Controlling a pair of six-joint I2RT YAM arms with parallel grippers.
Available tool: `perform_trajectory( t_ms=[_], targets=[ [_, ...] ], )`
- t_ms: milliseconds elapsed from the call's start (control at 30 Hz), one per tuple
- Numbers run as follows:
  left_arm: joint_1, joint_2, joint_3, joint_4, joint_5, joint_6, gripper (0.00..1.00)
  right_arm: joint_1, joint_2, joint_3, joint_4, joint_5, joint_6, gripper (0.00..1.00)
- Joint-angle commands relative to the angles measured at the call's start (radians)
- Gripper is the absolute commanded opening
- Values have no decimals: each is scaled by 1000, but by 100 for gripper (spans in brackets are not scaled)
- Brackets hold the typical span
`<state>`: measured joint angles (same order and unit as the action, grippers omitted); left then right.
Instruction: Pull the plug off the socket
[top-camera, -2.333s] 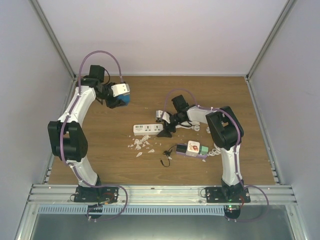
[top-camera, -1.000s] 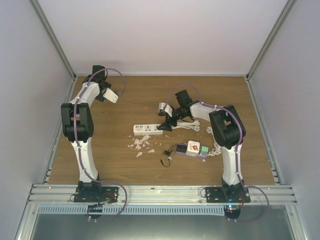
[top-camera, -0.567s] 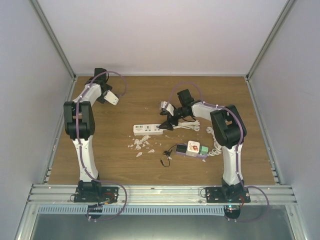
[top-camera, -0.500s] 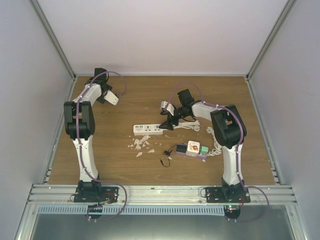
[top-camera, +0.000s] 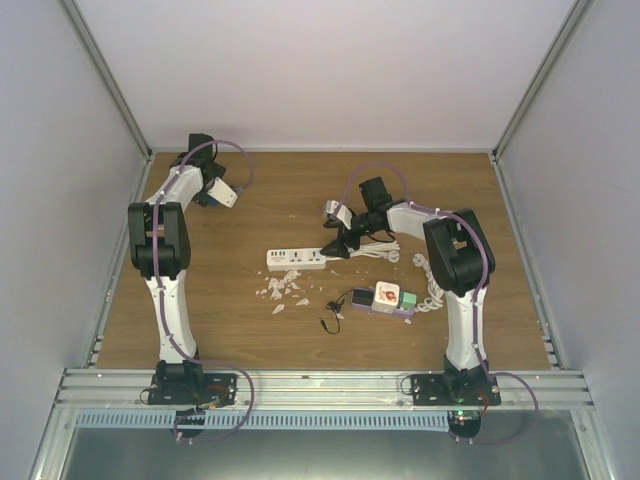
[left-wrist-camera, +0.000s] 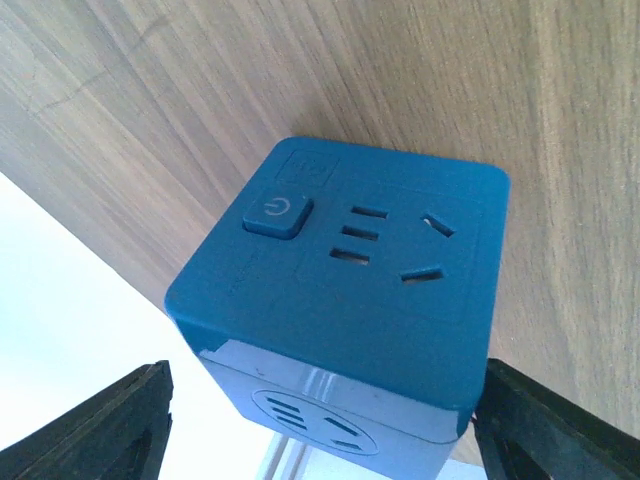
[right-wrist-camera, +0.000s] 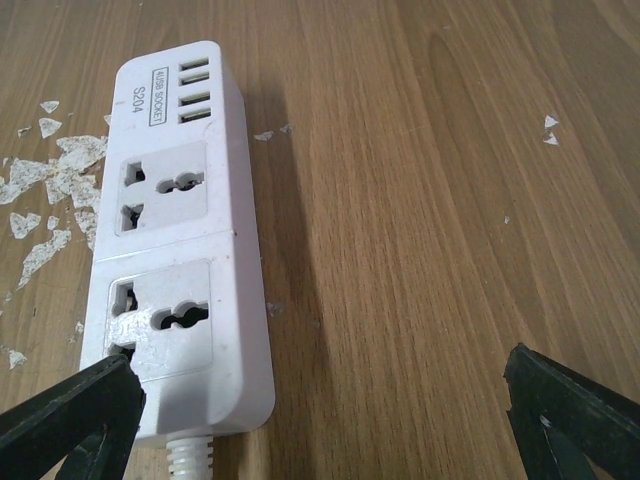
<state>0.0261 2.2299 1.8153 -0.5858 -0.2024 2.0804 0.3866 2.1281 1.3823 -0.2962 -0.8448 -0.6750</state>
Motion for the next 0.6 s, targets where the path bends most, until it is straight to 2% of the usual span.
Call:
perform_trajectory(
  t_ms=[0, 133, 367, 567],
  targets=[
    [0, -7, 25, 9, 9, 40, 84, -5, 7, 16, -17, -30, -1, 100],
    [0, -33, 18, -6, 22, 11, 90, -6, 6, 36, -36, -32, -10, 100],
    [4, -73, 20, -4, 32, -125, 98, -6, -8, 71, -90, -30, -56, 100],
    [19, -115, 18, -23, 60, -258, 99, -5, -16, 97, -177, -10, -124, 100]
  ],
)
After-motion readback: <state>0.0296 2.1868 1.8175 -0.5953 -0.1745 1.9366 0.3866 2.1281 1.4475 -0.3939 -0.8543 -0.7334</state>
